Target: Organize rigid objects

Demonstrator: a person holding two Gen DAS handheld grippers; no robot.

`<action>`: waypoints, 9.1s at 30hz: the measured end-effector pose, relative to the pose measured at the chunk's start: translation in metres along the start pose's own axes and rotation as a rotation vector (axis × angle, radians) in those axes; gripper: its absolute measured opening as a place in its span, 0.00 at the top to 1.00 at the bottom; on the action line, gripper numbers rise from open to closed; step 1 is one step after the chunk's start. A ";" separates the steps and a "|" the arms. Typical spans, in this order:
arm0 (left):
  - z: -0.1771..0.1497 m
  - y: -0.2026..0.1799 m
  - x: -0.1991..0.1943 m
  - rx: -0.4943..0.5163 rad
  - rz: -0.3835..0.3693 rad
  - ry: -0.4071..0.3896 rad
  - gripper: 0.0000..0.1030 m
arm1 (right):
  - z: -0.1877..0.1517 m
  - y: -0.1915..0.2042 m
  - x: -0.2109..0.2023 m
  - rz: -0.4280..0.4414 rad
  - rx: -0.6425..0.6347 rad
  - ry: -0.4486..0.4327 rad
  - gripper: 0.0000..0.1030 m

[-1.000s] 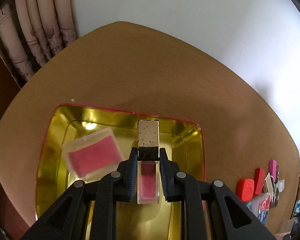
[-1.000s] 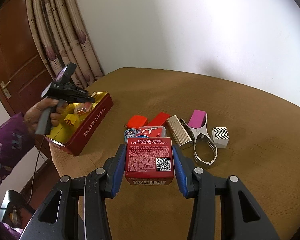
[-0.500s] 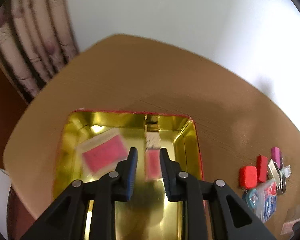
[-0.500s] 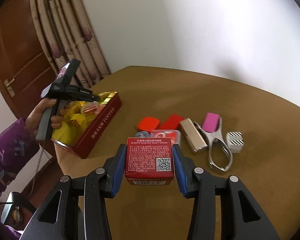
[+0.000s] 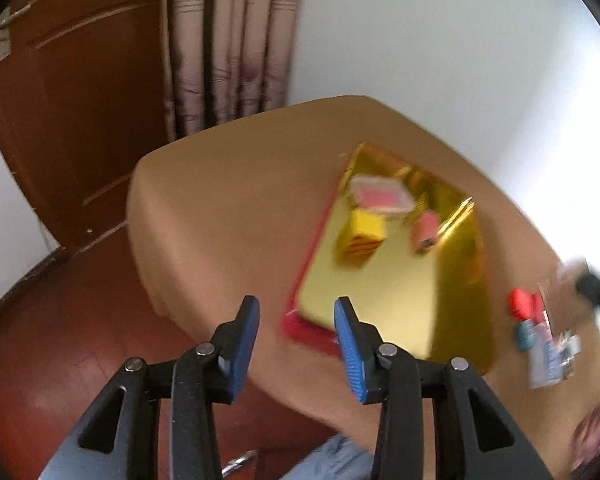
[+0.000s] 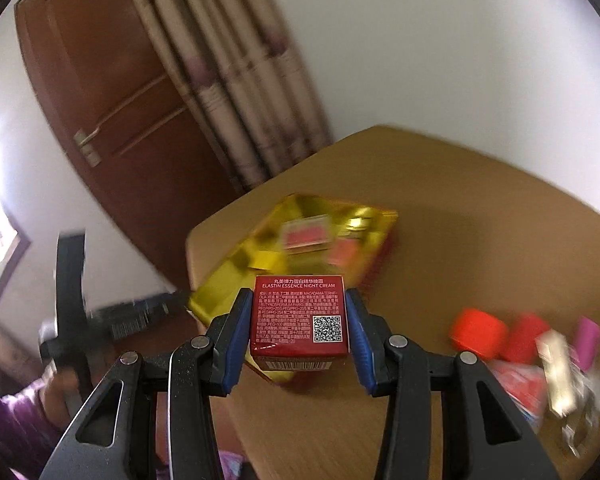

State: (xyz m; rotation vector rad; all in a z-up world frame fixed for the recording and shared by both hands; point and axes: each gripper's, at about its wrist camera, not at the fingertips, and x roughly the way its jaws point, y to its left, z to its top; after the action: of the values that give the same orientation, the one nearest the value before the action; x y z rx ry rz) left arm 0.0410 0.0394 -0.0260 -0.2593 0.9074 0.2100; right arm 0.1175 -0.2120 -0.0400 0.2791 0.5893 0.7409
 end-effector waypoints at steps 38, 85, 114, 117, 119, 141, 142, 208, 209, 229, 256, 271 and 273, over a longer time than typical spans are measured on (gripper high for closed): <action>0.006 0.000 -0.003 0.087 0.083 -0.107 0.55 | 0.028 0.004 0.068 -0.152 0.035 -0.060 0.20; -0.059 -0.360 0.069 0.436 -0.406 0.546 0.43 | -0.227 -0.174 -0.191 -0.653 0.319 -0.252 0.03; -0.050 -0.382 0.077 0.354 -0.313 0.624 0.42 | -0.229 -0.169 -0.191 -0.606 0.298 -0.263 0.02; -0.050 -0.390 0.073 0.281 -0.287 0.629 0.42 | -0.229 -0.169 -0.191 -0.598 0.295 -0.261 0.02; -0.051 -0.397 0.069 0.303 -0.234 0.613 0.42 | -0.229 -0.168 -0.192 -0.596 0.293 -0.262 0.02; -0.050 -0.373 0.094 0.239 -0.250 0.661 0.42 | -0.220 -0.170 -0.184 -0.518 0.290 -0.219 0.01; -0.046 -0.366 0.089 0.239 -0.272 0.640 0.42 | -0.217 -0.170 -0.182 -0.506 0.299 -0.210 0.01; -0.003 -0.271 0.094 0.309 -0.350 0.519 0.68 | -0.230 -0.215 -0.165 -0.355 0.704 0.013 0.94; -0.003 -0.271 0.089 0.314 -0.355 0.514 0.68 | -0.232 -0.215 -0.166 -0.348 0.713 0.010 0.94; 0.070 -0.123 0.028 0.187 -0.202 0.324 0.68 | -0.240 -0.189 -0.179 -0.249 0.795 -0.017 0.93; 0.032 -0.032 0.024 0.024 -0.112 0.166 0.64 | -0.153 -0.136 -0.148 -0.085 0.711 -0.008 0.93; -0.010 0.019 0.023 -0.006 -0.147 0.108 0.64 | 0.022 -0.076 0.061 0.041 0.541 0.108 0.91; -0.010 0.020 0.027 -0.009 -0.151 0.121 0.64 | 0.040 -0.077 0.095 0.010 0.528 0.137 0.91</action>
State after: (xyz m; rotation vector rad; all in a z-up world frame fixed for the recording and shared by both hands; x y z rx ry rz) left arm 0.0438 0.0570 -0.0556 -0.3508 1.0023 0.0592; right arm 0.2392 -0.2009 -0.0800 0.7220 0.9124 0.6066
